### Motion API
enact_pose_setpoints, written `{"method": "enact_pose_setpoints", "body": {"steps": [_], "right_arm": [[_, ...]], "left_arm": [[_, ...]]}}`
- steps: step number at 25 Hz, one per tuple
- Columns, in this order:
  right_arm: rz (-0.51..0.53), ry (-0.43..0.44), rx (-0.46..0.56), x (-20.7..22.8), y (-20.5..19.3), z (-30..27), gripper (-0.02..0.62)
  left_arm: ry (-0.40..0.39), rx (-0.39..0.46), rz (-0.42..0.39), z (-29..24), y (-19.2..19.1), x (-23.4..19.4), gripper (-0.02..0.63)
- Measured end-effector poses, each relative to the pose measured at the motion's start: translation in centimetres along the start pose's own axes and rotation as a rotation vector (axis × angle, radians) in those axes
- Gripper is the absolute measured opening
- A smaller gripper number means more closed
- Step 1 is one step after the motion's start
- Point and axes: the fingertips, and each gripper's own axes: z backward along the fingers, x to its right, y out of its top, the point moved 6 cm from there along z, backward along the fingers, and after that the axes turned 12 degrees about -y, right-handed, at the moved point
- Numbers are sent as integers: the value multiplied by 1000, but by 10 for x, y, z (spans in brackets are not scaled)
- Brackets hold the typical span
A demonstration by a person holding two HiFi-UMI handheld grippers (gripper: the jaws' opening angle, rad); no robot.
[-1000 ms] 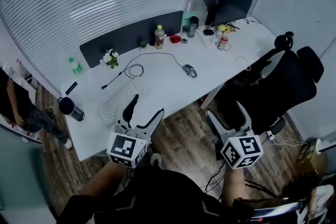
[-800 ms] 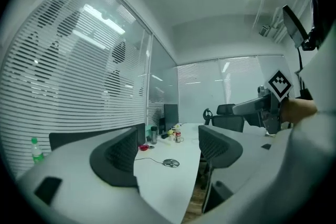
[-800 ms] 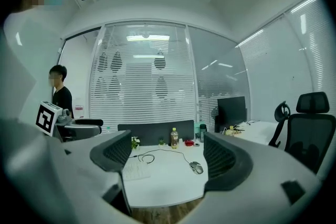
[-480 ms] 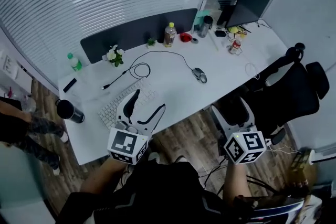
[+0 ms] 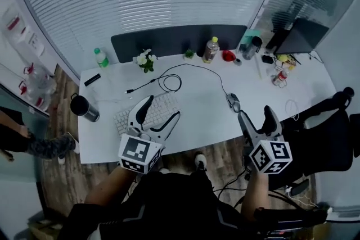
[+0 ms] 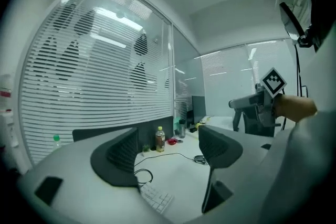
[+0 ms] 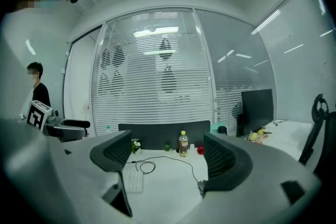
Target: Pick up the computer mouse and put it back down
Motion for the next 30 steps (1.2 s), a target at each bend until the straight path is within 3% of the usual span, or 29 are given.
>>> {"method": "enact_pose_setpoints", "body": {"steps": [7,12,19,30], "right_arm": [[55,147,-4,50,21,-75,422],[54,192,-54,88,7,-125,422],[64,265,-196,105,-51,-187,422],[129,296,-461,118,-187,-250,413]], "left_arm": [[145,-32,25,-56,7,12,362],[230,-67,39,-88,-1,22,362],[323,-105,110,-115,-34,17,362],[373,-259,274,-141,-114,32,362]]}}
